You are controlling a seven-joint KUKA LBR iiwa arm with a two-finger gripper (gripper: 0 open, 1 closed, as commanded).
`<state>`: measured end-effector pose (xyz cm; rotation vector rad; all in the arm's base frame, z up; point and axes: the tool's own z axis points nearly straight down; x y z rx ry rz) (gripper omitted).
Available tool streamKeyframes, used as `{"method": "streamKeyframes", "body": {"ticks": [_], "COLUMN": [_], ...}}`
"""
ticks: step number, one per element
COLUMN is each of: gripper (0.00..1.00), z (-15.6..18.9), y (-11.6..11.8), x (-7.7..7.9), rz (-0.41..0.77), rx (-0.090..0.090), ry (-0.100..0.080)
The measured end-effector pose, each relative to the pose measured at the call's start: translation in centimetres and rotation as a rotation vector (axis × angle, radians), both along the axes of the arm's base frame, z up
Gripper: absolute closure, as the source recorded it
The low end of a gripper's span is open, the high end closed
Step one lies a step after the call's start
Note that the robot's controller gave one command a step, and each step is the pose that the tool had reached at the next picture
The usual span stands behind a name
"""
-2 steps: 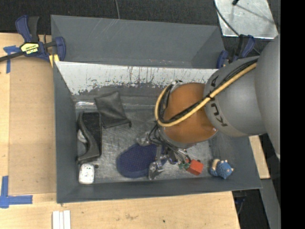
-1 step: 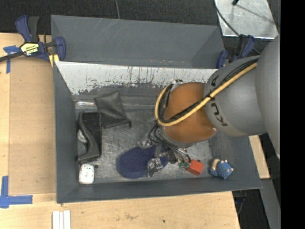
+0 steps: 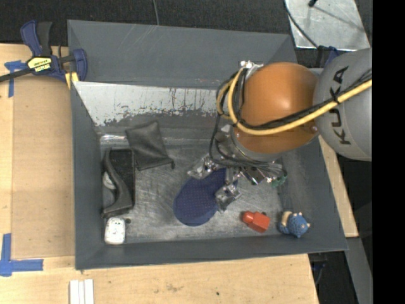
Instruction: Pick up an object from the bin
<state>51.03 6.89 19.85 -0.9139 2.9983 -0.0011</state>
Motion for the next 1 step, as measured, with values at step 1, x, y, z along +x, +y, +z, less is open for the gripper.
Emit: {"method": "streamKeyframes", "body": {"ticks": [1], "gripper": [1.0], "z": [6.58], "y": [0.29], "x": [1.18], "rz": [0.137], "rx": [-0.001], "ry": [-0.003]}}
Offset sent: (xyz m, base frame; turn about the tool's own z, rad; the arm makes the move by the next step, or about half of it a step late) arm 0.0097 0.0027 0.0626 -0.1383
